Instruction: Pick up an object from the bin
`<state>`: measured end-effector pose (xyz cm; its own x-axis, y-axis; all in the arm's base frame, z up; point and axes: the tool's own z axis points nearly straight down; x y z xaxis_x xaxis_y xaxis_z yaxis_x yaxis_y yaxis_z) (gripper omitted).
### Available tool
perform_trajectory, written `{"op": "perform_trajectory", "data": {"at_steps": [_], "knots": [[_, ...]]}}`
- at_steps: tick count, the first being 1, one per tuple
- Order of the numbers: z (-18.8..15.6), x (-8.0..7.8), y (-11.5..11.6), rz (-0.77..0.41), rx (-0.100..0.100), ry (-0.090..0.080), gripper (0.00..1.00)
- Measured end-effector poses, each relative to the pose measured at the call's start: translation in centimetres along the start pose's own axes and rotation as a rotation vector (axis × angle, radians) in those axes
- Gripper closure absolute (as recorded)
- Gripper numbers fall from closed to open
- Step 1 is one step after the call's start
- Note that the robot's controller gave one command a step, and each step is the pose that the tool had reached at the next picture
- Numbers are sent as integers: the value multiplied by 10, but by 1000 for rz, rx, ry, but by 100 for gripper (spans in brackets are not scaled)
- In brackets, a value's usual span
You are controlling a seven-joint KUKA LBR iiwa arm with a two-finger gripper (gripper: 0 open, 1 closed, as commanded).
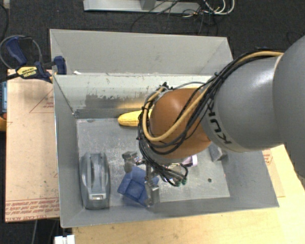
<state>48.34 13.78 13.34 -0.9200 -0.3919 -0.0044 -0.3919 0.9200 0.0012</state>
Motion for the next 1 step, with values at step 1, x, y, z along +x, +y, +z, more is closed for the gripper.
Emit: {"op": "perform_trajectory", "data": {"at_steps": [1], "knots": [[28, -9, 21, -158, -2, 0, 0]]}}
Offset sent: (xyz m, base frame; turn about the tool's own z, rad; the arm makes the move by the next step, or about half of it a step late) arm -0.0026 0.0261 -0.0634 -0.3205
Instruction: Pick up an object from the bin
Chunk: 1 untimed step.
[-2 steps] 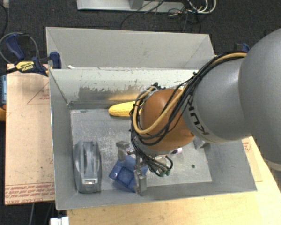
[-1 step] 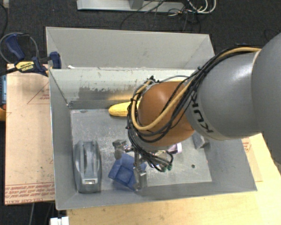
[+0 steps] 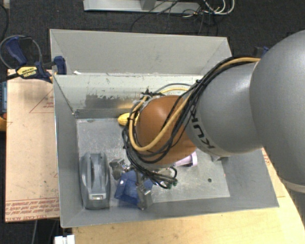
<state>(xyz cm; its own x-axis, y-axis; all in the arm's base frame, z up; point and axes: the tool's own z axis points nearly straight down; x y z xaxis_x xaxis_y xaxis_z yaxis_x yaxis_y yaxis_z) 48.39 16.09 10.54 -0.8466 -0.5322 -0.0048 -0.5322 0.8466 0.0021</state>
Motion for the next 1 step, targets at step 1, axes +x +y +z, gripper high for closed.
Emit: {"op": "perform_trajectory", "data": {"at_steps": [1], "knots": [[30, -2, 1, -154, 8, -6, 0]]}}
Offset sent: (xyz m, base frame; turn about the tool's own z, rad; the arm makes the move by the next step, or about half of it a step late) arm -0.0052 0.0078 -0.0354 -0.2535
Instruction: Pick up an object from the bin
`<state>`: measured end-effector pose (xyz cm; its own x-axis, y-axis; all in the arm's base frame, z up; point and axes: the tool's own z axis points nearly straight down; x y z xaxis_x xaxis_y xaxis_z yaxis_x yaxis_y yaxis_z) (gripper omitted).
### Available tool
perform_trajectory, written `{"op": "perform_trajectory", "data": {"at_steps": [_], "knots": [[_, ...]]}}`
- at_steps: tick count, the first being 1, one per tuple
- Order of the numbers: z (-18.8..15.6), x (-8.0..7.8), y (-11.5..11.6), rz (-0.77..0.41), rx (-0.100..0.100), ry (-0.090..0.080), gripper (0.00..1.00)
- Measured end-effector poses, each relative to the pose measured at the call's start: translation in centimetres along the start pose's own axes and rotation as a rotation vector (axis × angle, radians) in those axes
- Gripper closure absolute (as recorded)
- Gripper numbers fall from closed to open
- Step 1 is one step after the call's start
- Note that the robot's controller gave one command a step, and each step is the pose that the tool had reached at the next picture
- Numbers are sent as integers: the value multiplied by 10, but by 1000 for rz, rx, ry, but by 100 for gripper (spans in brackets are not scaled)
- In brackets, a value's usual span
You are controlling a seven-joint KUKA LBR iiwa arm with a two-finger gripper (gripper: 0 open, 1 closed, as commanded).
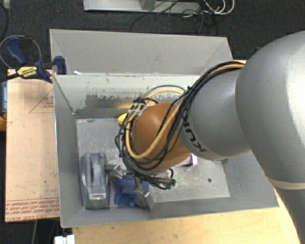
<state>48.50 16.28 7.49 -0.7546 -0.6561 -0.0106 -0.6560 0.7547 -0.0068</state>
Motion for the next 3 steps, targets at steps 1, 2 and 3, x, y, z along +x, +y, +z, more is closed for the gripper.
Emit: {"op": "perform_trajectory", "data": {"at_steps": [1, 2, 3], "knots": [[0, -6, 3, -88, 5, -22, 100], [0, -6, 4, -91, 4, -23, 100], [-23, -5, 5, -90, 1, -17, 100]]}}
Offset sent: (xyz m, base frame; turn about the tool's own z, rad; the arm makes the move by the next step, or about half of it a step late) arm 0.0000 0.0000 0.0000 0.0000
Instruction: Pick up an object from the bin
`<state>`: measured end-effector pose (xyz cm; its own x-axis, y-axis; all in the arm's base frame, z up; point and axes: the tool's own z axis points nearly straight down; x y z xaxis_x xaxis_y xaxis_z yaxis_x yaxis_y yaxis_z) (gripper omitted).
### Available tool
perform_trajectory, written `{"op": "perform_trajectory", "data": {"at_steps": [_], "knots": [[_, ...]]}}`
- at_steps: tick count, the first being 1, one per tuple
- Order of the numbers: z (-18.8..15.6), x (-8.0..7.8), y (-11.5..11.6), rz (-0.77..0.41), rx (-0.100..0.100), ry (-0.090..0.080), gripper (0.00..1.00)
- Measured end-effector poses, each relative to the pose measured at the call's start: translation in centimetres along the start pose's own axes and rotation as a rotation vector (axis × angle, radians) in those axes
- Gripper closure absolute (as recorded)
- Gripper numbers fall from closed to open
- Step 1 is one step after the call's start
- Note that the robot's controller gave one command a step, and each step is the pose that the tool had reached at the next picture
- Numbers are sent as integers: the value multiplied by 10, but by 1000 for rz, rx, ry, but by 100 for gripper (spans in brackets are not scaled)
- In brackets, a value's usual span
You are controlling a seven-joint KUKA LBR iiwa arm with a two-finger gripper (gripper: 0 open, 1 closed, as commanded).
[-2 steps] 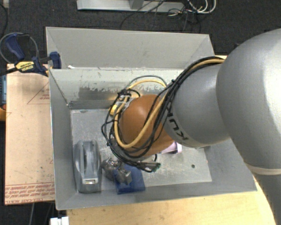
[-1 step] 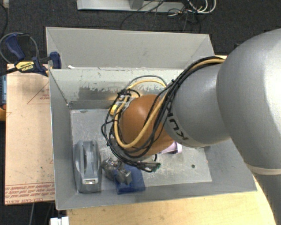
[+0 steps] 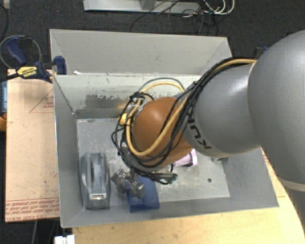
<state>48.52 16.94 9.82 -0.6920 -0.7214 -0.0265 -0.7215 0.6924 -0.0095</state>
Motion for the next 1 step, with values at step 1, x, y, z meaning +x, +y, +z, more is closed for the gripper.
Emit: {"op": "perform_trajectory", "data": {"at_steps": [1], "knots": [[-26, 0, 0, 1, -2, 2, 100]]}}
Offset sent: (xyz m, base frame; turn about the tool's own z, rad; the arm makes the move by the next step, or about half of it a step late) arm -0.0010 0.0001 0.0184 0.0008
